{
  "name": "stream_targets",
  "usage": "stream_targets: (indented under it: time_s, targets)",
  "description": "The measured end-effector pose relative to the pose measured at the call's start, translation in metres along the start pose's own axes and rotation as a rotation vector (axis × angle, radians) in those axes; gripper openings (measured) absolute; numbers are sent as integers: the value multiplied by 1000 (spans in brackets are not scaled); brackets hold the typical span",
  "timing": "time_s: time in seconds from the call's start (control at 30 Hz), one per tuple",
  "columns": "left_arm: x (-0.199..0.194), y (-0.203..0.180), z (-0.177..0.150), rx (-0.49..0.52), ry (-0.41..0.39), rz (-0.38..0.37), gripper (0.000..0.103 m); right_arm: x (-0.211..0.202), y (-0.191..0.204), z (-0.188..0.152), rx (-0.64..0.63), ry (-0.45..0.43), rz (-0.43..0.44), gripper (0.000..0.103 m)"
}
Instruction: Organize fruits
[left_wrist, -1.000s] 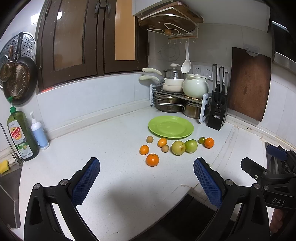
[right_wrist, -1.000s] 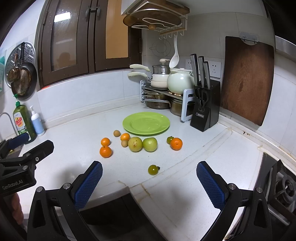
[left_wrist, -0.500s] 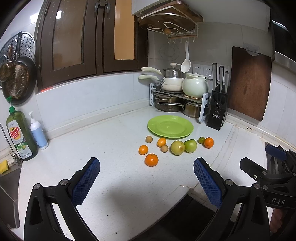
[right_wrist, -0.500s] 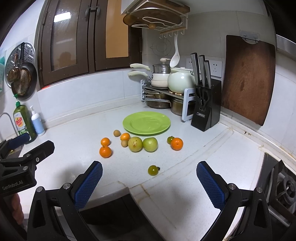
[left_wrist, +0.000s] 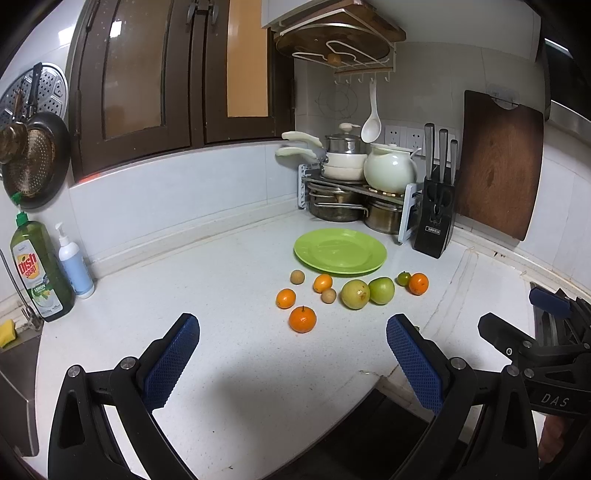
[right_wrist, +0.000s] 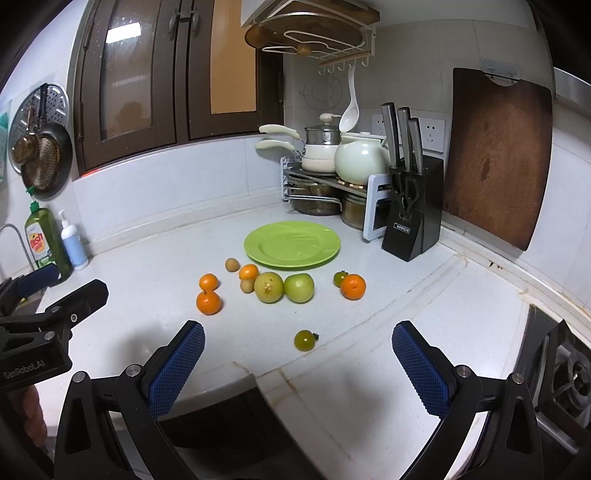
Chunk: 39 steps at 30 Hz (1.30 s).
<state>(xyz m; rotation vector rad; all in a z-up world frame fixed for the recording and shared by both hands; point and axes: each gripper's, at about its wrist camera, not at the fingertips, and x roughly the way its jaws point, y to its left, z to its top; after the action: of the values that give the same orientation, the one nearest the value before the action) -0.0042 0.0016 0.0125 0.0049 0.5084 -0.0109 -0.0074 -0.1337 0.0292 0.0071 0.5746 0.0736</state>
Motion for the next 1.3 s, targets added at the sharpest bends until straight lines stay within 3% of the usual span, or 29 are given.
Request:
stream_targets:
  time_s: [0.47, 0.77, 0.93, 1.3]
  targets:
    - [43, 0, -2, 41, 34, -11, 103, 27, 5, 1, -9, 10, -12, 102]
    - [91, 4, 1, 116, 23, -25, 99, 71, 8, 3, 37, 32, -46, 102]
    - [124, 4, -3, 150, 67, -57, 92, 97, 10, -4, 51, 72, -73, 95]
    - [196, 2, -16, 155, 219, -171, 73, 159, 6, -23, 138, 246, -81, 75]
